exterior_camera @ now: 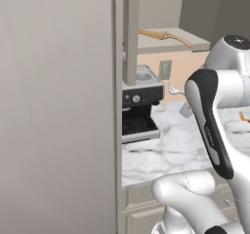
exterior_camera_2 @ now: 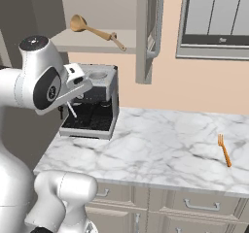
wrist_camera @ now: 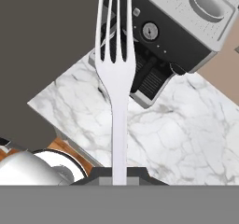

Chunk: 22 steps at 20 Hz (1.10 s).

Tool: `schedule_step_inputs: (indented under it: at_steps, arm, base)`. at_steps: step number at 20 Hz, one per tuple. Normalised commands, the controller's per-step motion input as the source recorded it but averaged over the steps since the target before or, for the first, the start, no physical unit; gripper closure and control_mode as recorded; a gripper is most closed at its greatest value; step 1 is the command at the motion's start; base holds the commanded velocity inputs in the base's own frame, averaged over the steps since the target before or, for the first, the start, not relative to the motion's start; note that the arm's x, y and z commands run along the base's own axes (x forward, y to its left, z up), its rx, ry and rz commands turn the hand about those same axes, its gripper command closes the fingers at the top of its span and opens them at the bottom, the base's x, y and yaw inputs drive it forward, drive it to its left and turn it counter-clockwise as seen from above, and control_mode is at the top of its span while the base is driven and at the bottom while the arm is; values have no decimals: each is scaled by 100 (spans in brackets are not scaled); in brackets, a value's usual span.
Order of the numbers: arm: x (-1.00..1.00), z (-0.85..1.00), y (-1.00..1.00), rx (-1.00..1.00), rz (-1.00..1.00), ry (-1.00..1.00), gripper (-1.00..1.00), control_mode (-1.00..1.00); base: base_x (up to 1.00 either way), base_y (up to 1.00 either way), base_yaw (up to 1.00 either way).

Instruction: Organize the utensils by type. Pick up the wooden spoons from the counter and place them in the open cabinet. Then pick up the metallic utensils from the counter and place them in the open drawer.

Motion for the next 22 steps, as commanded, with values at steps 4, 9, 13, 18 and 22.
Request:
schedule_step_inputs:
  at_steps: [4, 9, 13, 18, 22]
  arm:
    - [0, 0, 0, 0, 0, 0, 100, -100]
    - [0, 0, 0, 0, 0, 0, 100, 100]
    - [0, 0, 0, 0, 0, 0, 100, 100]
    - [0, 0, 0, 0, 0, 0, 100, 100]
    - [0, 0, 0, 0, 0, 0, 100, 100]
  base:
    - [0, 0, 0]
    - [0, 1, 0]
    - [-14, 0, 4]
    - [-38, 0, 4]
    - [-58, 0, 3]
